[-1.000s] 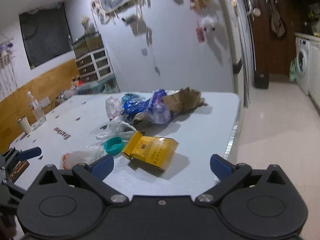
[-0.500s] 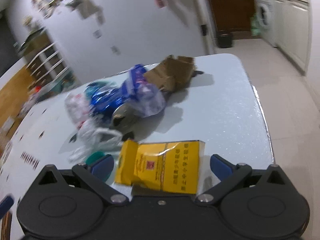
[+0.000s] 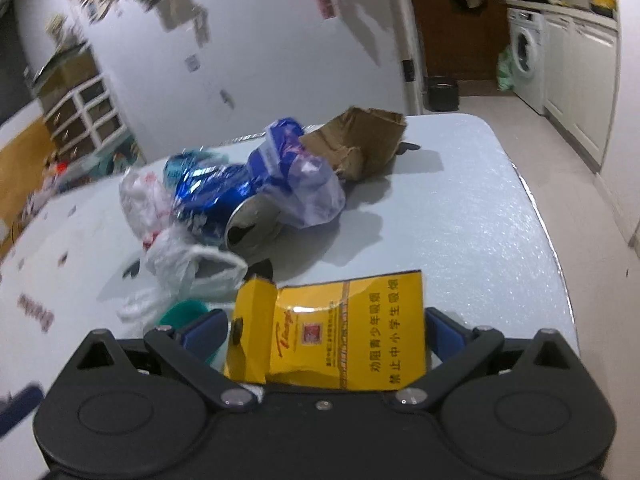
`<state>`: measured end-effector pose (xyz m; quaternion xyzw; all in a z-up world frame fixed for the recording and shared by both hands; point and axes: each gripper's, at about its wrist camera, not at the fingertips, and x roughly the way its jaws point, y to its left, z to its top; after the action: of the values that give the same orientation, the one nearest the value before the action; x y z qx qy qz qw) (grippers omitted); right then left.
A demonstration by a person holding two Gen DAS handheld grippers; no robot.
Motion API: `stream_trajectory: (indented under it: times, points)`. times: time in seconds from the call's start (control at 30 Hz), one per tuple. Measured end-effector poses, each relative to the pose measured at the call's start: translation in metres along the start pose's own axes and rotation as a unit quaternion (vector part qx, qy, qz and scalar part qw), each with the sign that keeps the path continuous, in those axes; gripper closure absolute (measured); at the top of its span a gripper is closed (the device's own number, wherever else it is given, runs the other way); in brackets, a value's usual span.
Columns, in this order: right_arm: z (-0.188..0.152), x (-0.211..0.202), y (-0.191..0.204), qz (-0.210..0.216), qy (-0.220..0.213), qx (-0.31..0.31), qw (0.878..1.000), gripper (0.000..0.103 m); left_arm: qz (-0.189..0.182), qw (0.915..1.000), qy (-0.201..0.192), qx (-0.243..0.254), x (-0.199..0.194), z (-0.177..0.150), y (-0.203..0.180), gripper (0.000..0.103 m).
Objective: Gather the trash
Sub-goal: 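Grasp the yellow cigarette pack with the right tool while the left tool grasps the clear plastic bag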
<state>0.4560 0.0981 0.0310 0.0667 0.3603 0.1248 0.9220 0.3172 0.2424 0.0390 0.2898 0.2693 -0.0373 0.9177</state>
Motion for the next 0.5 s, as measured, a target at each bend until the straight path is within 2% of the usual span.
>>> stream_trajectory:
  times: [0.1, 0.2, 0.27, 0.37, 0.5]
  points:
    - [-0.002, -0.003, -0.006, 0.018, 0.0, -0.019, 1.0, 0.001, 0.003, 0.9998, 0.019, 0.006, 0.007, 0.001, -0.001, 0.078]
    - [-0.004, -0.007, -0.011, 0.027, 0.003, -0.036, 0.999, 0.003, 0.011, 0.9998, 0.019, -0.001, 0.008, 0.001, -0.002, 0.082]
    - [-0.007, -0.011, -0.013, 0.034, 0.003, -0.048, 0.998, 0.005, 0.009, 0.9995, 0.017, -0.026, 0.007, 0.001, 0.001, 0.084]
    - [-0.013, -0.02, -0.02, 0.051, 0.002, -0.062, 0.997, 0.006, 0.014, 0.9954, 0.014, -0.093, 0.005, -0.001, 0.01, 0.086]
    - [-0.024, -0.034, -0.03, 0.066, -0.003, -0.077, 0.995, 0.007, 0.02, 0.9893, 0.009, -0.144, -0.002, -0.002, 0.011, 0.087]
